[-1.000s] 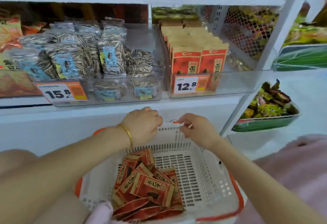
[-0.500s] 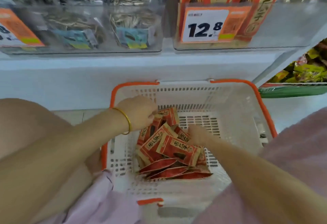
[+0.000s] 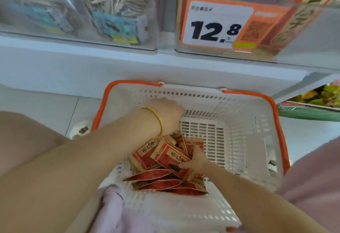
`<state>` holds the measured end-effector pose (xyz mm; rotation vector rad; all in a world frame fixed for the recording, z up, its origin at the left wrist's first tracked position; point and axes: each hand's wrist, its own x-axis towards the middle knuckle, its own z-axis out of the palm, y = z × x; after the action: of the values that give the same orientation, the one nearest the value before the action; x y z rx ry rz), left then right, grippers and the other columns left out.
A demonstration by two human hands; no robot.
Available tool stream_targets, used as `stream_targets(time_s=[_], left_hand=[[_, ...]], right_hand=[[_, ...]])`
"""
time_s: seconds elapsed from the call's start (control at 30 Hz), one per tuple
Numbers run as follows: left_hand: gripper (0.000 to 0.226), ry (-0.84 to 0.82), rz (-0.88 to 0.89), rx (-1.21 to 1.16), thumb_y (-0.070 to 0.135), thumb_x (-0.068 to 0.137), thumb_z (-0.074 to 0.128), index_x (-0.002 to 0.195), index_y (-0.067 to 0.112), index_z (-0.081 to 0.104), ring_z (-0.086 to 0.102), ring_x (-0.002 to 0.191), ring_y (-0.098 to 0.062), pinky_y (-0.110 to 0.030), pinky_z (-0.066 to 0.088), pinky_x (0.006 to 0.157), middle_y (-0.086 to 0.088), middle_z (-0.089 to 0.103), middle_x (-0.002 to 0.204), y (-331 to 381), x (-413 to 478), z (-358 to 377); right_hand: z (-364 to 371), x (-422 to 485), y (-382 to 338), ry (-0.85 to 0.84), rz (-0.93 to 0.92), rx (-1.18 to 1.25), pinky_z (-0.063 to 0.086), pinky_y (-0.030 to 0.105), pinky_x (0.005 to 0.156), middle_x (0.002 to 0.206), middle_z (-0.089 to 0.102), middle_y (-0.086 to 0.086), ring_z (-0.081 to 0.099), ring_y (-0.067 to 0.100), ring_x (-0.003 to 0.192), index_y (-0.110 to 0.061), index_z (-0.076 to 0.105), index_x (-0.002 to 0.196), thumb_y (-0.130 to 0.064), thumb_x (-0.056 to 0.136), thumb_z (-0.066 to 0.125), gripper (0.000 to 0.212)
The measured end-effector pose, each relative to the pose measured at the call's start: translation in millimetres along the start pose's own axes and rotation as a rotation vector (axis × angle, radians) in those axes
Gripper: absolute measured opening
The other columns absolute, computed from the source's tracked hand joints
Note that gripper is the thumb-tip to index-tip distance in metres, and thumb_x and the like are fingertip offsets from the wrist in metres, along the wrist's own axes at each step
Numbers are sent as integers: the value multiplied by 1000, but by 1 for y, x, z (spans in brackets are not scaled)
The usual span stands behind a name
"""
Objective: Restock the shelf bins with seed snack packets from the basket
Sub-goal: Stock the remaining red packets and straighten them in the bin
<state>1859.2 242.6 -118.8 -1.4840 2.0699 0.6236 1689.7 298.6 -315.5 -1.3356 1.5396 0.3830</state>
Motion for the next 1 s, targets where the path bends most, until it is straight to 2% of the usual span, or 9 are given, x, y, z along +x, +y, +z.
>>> stream_targets(time_s=[0.13,0.23,0.3,0.4,0.5,0.57,0.7,0.87,1.0], left_hand=[[24,91,10,-92,23,97,38,107,12,56,55,93,-23,-28,38,67,-4,57,102,17,-4,20],[27,83,-39,-217,27,95,44,115,12,53,55,96,-22,-34,47,82,-8,58,115,22,1,30],[52,87,-86,-325,38,91,53,134,11,40,51,115,-24,-35,44,95,-10,49,134,26,7,33],[101,45,-148,-648,52,78,66,149,14,5,31,137,-25,-33,31,108,-8,18,155,30,8,31],[129,-69,-107,-1315,52,51,86,148,28,4,51,123,-22,-43,45,99,-9,38,147,37,4,29],[111,-43,-15,-1577,32,53,86,143,26,22,64,106,-22,-45,51,92,-12,59,127,45,2,25],[58,103,77,-1676,7,75,71,126,15,46,67,98,-25,-43,56,84,-11,66,112,56,-12,9],[39,230,118,-1501,6,82,66,118,13,52,69,93,-27,-45,56,81,-12,68,107,49,-42,-17],[31,358,218,-1270,10,82,67,110,16,53,71,76,-12,-31,60,65,-3,67,99,57,-72,-62]], right_hand=[[-25,-16,4,-4,-15,6,44,29,96,118,57,1,54,19,113,-11,39,126,-19,67,84,75],[-73,-38,0,-34,-60,-157,46,25,85,106,63,1,58,14,97,-11,54,112,-21,70,81,51],[-109,-65,-7,-19,-102,-160,44,24,80,108,64,5,59,18,98,-7,58,112,-21,74,77,45],[-142,-102,-7,17,-187,93,46,25,82,100,61,3,61,21,101,-9,56,115,-17,77,76,44],[-152,-135,2,-82,-262,427,55,34,81,104,66,3,66,20,94,-18,51,111,-14,80,73,39],[-152,-150,6,-154,-306,545,57,33,76,109,66,7,68,21,95,-18,48,117,-10,81,71,43],[-148,-166,4,-199,-398,647,56,40,86,119,64,8,67,24,103,-23,45,125,-13,78,75,56],[-149,-190,-12,-34,-513,620,52,43,94,120,63,2,64,18,107,-24,37,133,-28,70,79,76],[-155,-221,-21,120,-630,650,56,36,84,109,67,-3,68,12,98,-29,44,120,-19,72,80,61]])
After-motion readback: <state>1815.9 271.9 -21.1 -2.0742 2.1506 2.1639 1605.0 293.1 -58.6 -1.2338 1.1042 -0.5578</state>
